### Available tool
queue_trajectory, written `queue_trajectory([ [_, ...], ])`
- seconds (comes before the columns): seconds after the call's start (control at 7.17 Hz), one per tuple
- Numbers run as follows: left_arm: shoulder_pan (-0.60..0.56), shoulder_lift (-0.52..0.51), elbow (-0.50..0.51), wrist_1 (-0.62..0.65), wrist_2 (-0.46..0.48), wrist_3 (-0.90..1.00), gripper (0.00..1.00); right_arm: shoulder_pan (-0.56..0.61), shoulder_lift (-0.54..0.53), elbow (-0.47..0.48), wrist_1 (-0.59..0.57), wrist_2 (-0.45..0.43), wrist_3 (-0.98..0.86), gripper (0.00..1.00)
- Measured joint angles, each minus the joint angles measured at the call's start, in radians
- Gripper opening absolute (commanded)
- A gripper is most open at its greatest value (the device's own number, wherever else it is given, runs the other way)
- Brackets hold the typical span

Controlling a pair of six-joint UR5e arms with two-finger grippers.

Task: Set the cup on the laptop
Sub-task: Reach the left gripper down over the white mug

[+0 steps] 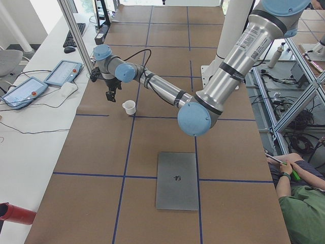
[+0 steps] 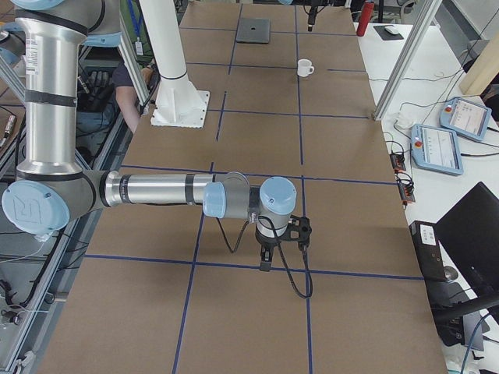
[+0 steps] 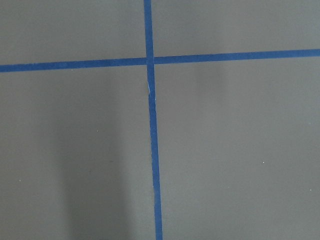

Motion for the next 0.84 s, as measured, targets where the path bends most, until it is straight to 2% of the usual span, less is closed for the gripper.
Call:
queue_trajectory([
  [0.28,0.053,-0.045,0.129,-0.126,0.062,-0.063,1.0,0.0,0.0,0.0,0.0,0.0,0.0,1.0],
  [0.56,0.11,-0.075,0.254,-0.264,0.081,-0.148,1.0,0.0,0.0,0.0,0.0,0.0,0.0,1.0],
  [0.84,0.159,-0.084,0.287,-0.292,0.087,-0.179,1.0,0.0,0.0,0.0,0.0,0.0,-0.001,1.0],
])
